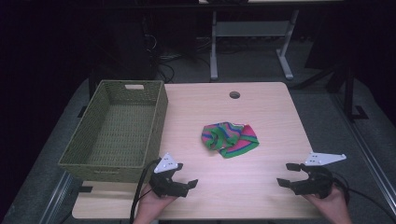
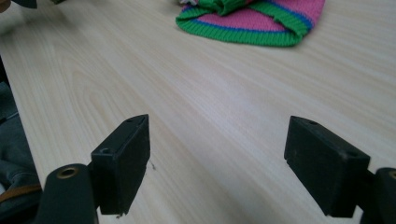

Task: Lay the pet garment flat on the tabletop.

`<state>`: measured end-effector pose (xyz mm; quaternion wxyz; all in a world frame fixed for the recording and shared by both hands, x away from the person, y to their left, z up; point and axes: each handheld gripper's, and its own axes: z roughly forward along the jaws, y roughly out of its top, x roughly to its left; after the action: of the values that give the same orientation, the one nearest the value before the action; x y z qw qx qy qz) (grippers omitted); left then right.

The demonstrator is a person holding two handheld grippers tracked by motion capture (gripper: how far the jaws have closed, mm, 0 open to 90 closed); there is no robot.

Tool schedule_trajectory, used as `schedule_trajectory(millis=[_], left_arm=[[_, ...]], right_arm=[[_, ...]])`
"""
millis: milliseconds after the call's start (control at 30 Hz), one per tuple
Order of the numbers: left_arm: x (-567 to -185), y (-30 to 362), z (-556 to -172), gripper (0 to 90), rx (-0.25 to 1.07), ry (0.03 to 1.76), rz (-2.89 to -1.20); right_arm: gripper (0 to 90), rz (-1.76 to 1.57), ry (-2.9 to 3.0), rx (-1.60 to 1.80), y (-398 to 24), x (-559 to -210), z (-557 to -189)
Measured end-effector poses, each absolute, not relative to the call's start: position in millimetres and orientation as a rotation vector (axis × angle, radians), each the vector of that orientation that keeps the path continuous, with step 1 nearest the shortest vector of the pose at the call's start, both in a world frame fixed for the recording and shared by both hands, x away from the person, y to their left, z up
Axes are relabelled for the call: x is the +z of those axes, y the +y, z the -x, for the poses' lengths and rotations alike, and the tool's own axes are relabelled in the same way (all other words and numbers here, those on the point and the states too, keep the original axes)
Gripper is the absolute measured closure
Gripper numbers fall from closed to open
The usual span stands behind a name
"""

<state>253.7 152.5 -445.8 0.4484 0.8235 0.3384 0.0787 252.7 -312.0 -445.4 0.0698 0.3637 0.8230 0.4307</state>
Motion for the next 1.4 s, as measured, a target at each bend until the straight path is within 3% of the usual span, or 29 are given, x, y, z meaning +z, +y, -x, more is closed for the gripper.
schedule_trajectory(millis=[1400], left_arm=[[-445,151,-255,15.9,0.181,0.822,-2.024]], right_arm=[[22.9,-0.923,2.692,1.163,-244,-395,-351]])
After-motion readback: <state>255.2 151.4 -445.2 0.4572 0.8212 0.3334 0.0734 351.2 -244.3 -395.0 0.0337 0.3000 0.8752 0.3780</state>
